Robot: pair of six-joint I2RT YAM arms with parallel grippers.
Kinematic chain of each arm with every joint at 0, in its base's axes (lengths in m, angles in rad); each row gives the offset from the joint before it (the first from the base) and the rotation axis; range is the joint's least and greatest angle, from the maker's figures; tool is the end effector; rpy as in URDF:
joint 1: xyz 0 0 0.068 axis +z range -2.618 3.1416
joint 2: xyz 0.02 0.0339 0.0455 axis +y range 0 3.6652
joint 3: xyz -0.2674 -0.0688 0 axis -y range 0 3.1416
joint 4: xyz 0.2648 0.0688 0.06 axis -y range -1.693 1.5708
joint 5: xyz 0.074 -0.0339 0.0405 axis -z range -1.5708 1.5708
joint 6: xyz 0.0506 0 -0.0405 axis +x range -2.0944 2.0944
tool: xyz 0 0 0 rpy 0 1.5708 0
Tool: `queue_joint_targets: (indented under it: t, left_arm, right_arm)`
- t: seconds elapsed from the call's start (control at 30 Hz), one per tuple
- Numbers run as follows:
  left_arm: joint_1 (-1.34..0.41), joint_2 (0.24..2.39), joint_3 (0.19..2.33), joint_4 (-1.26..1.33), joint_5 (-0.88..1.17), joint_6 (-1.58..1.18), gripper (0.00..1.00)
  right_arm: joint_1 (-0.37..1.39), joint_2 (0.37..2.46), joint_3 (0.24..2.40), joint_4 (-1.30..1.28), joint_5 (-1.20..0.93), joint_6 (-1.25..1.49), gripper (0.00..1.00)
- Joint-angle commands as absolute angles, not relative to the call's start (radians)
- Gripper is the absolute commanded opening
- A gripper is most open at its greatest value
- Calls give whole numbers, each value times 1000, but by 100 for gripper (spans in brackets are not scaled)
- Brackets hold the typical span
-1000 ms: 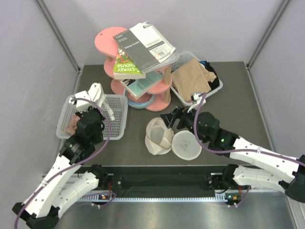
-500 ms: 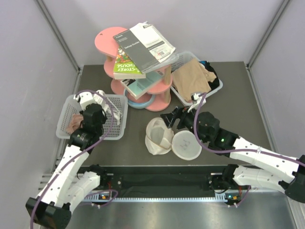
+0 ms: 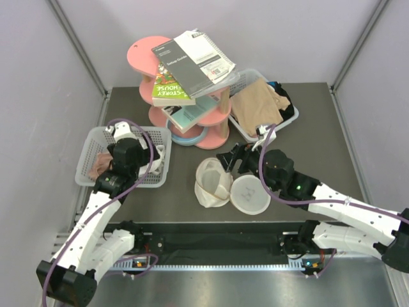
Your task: Unzip the laundry bag and remove the bra
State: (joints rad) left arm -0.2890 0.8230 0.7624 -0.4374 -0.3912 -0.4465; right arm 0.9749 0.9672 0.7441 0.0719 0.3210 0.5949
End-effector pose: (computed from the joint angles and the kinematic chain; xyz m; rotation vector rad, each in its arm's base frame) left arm 0.2089 -0.0420 0.2957 -0.3951 1.9898 -0.0582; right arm 0.1593 0.2065 0.3152 -0.0930 1.7940 0.8766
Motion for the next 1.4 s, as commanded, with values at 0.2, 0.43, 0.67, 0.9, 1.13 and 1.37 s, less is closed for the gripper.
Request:
queue_joint_targets:
  t: [0.2, 0.43, 0.67, 0.9, 1.13, 1.37]
  left_arm:
    - [-281, 819, 819, -423, -209, -384, 99]
    - [-270, 880, 937, -457, -85, -334, 99]
    - [-265, 937, 1042, -476, 49, -247, 99]
    - [-264, 951, 1000, -443, 37, -221, 99]
    - [-252, 951, 943, -433, 41, -218, 99]
    - [-250, 943, 933, -431, 38, -219, 99]
  right_arm:
    - [924, 939, 726, -115, 351, 615, 84]
    - [804, 922, 667, -401, 367, 681, 83]
    - [692, 985, 620, -520, 339, 710, 82]
    - [618, 1063, 583, -581, 299, 707, 79]
    - [601, 1114, 577, -620, 252, 700, 74]
    - [603, 1169, 598, -658, 230, 695, 62]
